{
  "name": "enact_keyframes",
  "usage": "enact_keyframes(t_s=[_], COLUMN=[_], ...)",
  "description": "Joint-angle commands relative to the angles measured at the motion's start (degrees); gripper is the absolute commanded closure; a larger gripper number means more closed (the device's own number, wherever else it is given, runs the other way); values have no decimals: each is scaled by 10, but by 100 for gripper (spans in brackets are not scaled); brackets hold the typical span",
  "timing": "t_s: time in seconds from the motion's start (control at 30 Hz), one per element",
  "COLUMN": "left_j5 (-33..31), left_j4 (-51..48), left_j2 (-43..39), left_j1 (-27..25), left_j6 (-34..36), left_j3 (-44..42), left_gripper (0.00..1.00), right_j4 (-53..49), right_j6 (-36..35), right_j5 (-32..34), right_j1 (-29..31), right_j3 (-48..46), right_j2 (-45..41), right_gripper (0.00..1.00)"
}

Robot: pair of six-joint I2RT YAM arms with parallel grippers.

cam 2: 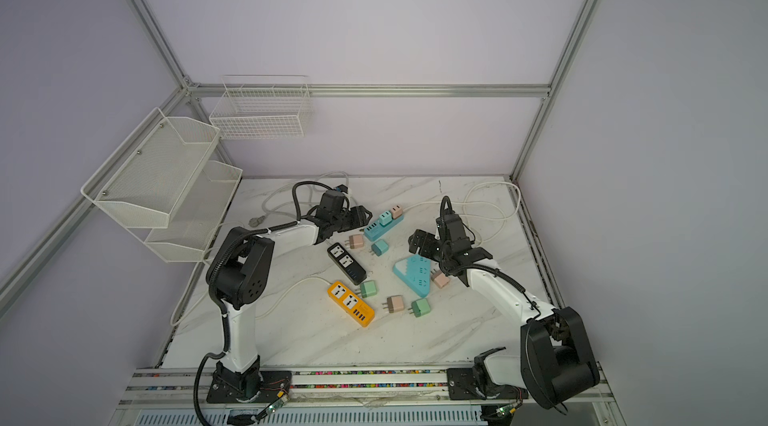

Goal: Pull the plug off the socket
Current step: 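Move the left gripper onto the cyan USB strip while the right lifts away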

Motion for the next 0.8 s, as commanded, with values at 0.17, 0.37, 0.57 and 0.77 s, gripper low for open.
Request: enact_keyframes(t_s=[0.17,0.37,0.57,0.77], left_j5=[32,50,52,52], left_j4=[-15,-20,-30,-31], left_j2=[31,44,48,39], left_j1=[1,0,-7,-18], left_j6=[3,-13,-26,-40], left_j3=[81,80,75,56], left_gripper=[48,54,58,59], right_j4=[2,0,0,0], right_j6=[-8,-8,-8,-8], right_j5=[2,1,0,-1], right_j1=[1,0,1,1], right_j3=[10,8,7,10], right_j2=[-6,-13,-14,-13], right_gripper=[3,3,3,3])
